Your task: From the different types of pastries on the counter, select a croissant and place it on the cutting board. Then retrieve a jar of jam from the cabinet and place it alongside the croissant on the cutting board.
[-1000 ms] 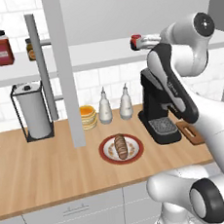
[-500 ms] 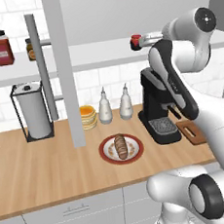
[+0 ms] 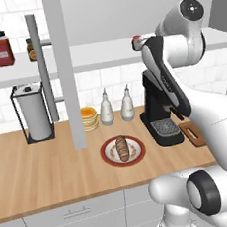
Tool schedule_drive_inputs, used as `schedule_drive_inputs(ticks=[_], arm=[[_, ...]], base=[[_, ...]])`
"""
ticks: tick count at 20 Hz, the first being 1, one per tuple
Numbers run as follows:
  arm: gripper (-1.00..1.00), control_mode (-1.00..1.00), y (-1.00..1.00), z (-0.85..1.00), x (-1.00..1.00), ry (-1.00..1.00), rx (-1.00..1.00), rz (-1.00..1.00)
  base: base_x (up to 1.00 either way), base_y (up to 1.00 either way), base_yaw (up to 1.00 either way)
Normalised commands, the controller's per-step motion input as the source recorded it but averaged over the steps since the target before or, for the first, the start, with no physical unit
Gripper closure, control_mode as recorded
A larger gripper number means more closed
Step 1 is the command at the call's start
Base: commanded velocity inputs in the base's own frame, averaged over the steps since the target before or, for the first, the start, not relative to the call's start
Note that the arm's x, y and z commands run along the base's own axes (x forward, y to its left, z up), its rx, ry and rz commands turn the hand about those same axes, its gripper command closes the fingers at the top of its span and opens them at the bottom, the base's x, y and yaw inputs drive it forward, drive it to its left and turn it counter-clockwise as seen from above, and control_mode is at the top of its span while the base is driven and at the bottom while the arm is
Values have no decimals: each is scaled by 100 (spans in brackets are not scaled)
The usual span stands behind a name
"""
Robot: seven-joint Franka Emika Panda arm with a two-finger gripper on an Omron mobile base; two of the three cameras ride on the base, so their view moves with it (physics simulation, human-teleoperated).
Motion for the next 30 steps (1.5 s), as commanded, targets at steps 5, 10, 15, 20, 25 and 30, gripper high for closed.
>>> schedule_drive_inputs(ticks=[5, 10, 15, 20, 25, 30], arm=[[-100, -100, 11, -1, 6, -16, -4, 0], [-100, -100, 5, -31, 0, -30, -2, 0], [-100, -100, 0, -29, 8, -5, 0, 0], [-100, -100, 0, 20, 34, 14, 0, 0], [-100, -100, 0, 31, 11, 16, 0, 0], [-100, -100, -11, 20, 0, 11, 0, 0]], base=[[0, 0, 0], [0, 0, 0], [0, 0, 0], [0, 0, 0], [0, 0, 0], [0, 0, 0]])
